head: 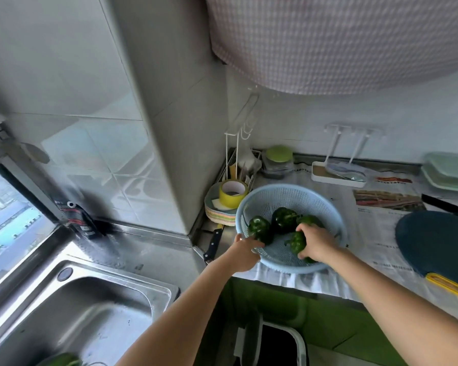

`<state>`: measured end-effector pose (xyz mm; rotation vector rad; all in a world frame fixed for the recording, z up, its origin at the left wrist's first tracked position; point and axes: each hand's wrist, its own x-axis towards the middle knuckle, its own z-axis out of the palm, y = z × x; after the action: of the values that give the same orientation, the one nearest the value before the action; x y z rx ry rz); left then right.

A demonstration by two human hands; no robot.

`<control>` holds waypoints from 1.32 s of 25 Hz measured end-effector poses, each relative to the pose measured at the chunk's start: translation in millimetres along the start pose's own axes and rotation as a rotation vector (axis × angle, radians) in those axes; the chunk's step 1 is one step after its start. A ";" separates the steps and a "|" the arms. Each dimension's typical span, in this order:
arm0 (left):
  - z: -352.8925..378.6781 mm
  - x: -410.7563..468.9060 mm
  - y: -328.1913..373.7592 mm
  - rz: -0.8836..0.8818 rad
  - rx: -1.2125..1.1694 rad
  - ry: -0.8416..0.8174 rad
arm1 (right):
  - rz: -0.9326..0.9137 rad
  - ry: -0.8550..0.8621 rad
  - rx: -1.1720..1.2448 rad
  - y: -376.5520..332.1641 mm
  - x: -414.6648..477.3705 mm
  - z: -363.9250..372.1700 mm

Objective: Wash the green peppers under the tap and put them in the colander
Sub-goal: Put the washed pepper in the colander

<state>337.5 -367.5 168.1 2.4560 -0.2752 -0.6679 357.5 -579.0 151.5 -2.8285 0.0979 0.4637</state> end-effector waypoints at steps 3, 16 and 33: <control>5.4 4.8 -3.1 0.038 0.048 0.010 | -0.007 -0.045 -0.142 5.0 3.4 8.6; 5.3 -36.0 -22.3 -0.013 -0.227 0.104 | -0.026 -0.026 -0.086 -20.1 -17.3 -6.3; 35.2 -313.4 -241.6 -0.784 -0.554 0.749 | -0.857 -0.223 0.088 -337.5 -136.5 117.7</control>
<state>62.8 -83.2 128.9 2.0192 1.0532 -0.0351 229.6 -219.2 174.4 -2.3958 -1.0492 0.5269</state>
